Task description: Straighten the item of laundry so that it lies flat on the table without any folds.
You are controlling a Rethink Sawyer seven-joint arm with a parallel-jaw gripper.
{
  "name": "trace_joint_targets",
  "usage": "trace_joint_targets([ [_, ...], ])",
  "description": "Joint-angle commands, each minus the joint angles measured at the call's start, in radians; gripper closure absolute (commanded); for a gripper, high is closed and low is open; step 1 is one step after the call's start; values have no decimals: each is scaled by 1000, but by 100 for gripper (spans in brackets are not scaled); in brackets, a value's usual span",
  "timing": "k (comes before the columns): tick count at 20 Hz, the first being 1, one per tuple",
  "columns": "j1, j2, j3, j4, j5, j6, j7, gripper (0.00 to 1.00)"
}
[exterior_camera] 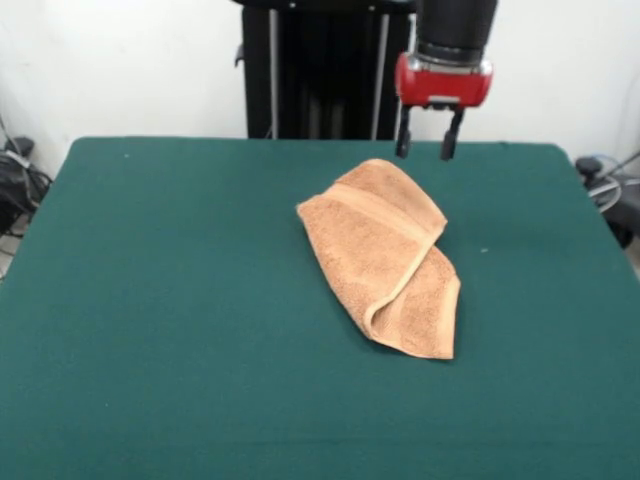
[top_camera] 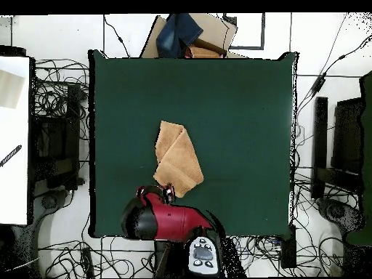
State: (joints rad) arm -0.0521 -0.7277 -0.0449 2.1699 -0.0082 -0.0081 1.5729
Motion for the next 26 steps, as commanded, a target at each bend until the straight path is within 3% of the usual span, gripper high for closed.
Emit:
trace_joint_targets([
  [1, -31, 93, 56, -65, 3, -7, 166, 0],
  [12, 36, 180, 4, -161, -5, -61, 146, 0],
  [20, 49, 218, -2, -215, 0, -56, 144, 0],
  [26, 15, 248, 32, -242, -11, -60, 142, 0],
])
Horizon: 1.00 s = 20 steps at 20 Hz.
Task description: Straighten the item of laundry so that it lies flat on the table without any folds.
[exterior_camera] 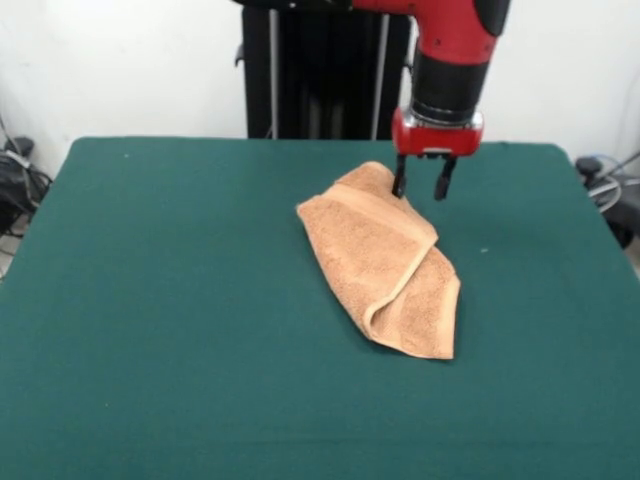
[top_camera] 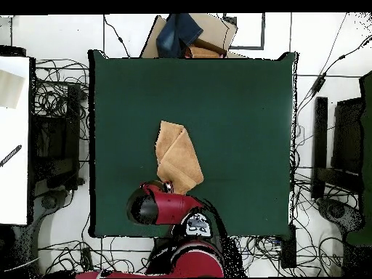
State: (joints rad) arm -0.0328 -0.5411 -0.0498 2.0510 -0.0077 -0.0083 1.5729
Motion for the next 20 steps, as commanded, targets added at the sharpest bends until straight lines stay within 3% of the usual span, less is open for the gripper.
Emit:
trace_joint_targets([
  [1, -9, 63, 41, -120, -13, -67, 147, 0],
  [7, -40, 1, 61, -80, -24, -31, 147, 0],
  [10, -68, 15, 92, -69, -42, -81, 160, 0],
  [12, -41, 46, 64, -96, -24, -105, 173, 0],
  [15, -34, 46, 57, -176, 4, 2, 131, 0],
  [20, -16, 81, 37, -231, 35, 21, 141, 0],
])
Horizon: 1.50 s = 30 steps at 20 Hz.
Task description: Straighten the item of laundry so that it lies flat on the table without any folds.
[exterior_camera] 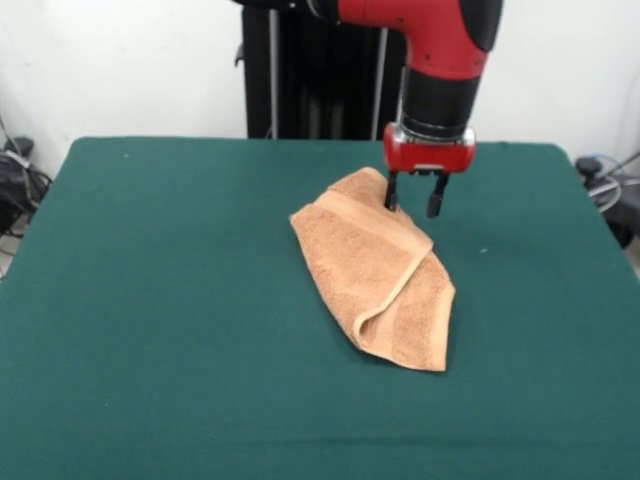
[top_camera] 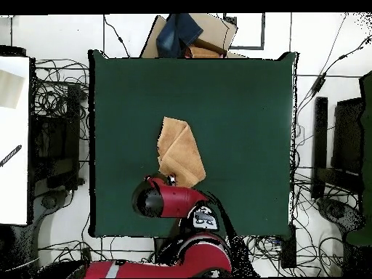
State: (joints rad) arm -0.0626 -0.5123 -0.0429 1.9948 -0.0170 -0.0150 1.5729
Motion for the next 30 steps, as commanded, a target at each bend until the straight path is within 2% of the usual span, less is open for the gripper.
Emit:
trace_joint_targets([
  [1, 24, 60, 22, -183, 49, 25, 146, 0],
  [10, 22, 113, 29, -184, 43, -58, 184, 0],
  [20, 26, 118, 30, -196, 50, -33, 184, 0],
  [23, 46, 113, 2, -204, 56, -11, 178, 0],
  [30, 26, 110, 20, -194, 40, -37, 178, 0],
])
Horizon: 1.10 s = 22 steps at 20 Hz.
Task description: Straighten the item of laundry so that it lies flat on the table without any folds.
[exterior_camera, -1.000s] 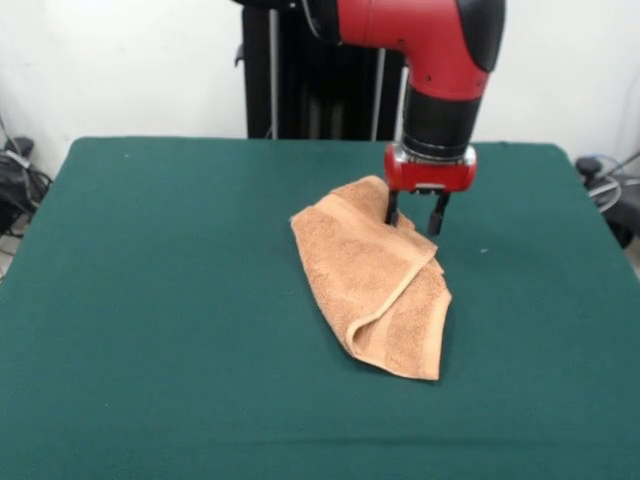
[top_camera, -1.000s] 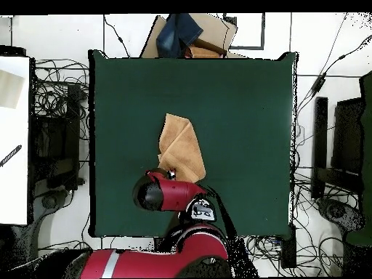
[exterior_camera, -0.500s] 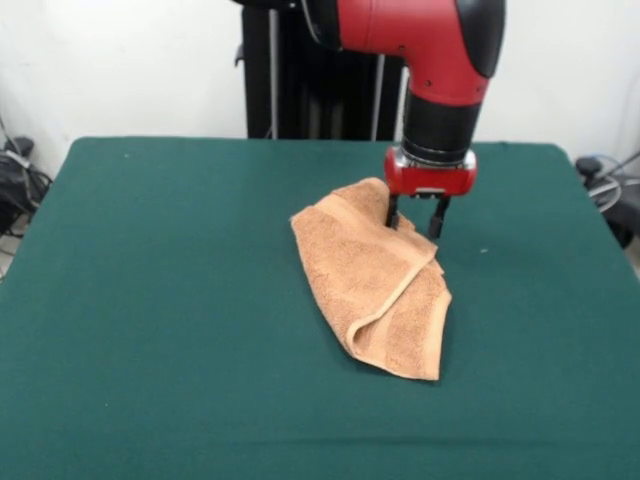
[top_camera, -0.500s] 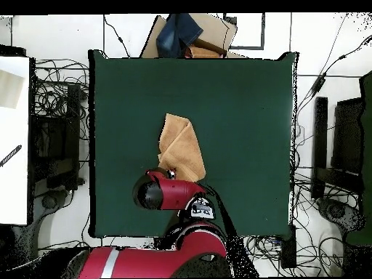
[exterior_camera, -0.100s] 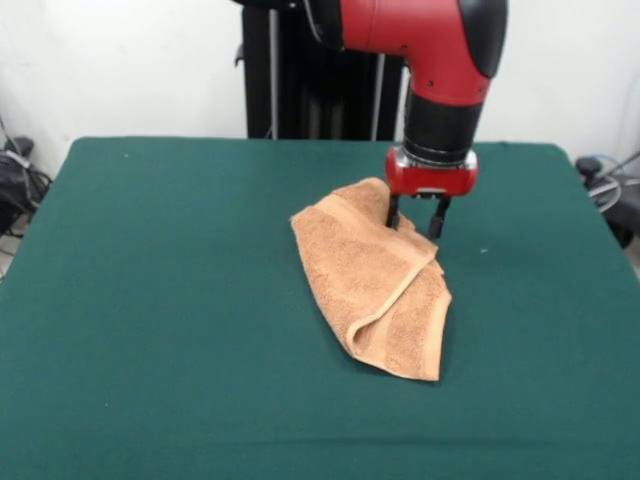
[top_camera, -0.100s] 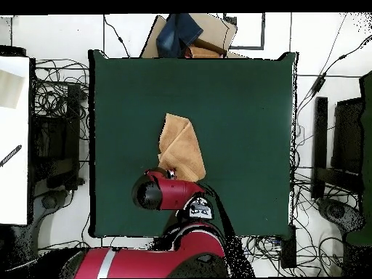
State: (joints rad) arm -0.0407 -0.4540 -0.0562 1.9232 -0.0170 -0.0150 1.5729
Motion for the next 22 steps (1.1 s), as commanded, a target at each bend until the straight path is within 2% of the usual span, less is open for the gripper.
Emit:
trace_joint_targets([
  [1, -3, 49, 44, -116, 36, -47, 181, 100],
  [4, 34, 29, 19, -114, 53, -17, 187, 100],
  [12, 33, 34, 28, -101, 61, -58, 214, 100],
  [17, -32, -25, 56, -122, 23, 60, 139, 100],
  [20, -28, -50, 46, -121, 24, 96, 130, 100],
  [21, -32, -50, 51, -121, 20, 97, 127, 0],
  [22, -47, -51, 67, -111, 17, 82, 134, 0],
])
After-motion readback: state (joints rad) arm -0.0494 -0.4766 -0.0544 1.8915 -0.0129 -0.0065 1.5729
